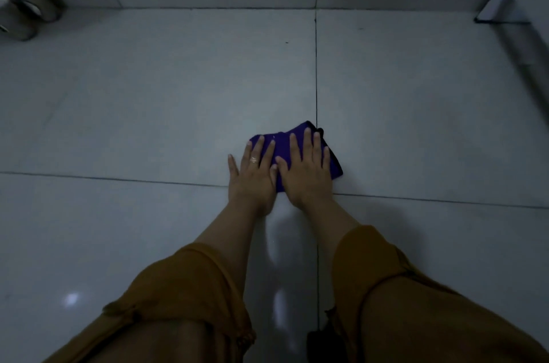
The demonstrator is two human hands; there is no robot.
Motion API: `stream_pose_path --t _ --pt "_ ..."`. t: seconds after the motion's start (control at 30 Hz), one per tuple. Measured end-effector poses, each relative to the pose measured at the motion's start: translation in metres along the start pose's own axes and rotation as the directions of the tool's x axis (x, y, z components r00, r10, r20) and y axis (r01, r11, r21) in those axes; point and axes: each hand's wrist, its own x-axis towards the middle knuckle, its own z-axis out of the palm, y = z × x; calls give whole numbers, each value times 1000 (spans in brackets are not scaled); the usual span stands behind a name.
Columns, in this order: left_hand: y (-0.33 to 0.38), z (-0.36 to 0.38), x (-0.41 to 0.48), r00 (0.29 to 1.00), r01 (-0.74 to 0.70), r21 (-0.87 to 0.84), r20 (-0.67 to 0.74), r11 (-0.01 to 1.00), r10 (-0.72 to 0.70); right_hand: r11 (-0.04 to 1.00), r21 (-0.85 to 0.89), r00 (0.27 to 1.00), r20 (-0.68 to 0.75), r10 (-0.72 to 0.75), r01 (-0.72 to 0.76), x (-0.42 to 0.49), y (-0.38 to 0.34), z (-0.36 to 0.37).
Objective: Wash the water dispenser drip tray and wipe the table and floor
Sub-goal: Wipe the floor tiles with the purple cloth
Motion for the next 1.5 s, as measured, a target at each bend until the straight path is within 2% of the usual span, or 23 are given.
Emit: stream_pose_path --t 0.13,0.37,0.73,0.93,1.07,1.5 --pt "-2 9 -40 1000 -13 16 -10 1000 13 1000 8 1000 11 24 -24 -39 -5 7" --pt "-8 28 -93 997 -26 44 -74 999 29 998 22 993 -96 66 -64 -101 -13 28" --pt "-10 26 -90 993 -54 42 -105 998 58 999 2 993 -114 32 -32 -99 -11 27" --pt "-10 13 -50 993 -79 68 -88 995 85 996 25 993 -87 83 -81 -61 -10 21" --pt "-15 1 -9 993 -70 68 -86 995 76 1000 6 998 -65 -1 1 -18 0 12" --pt "-8 -32 171 990 -51 42 -133 998 56 999 -31 983 -183 -18 12 162 13 -12"
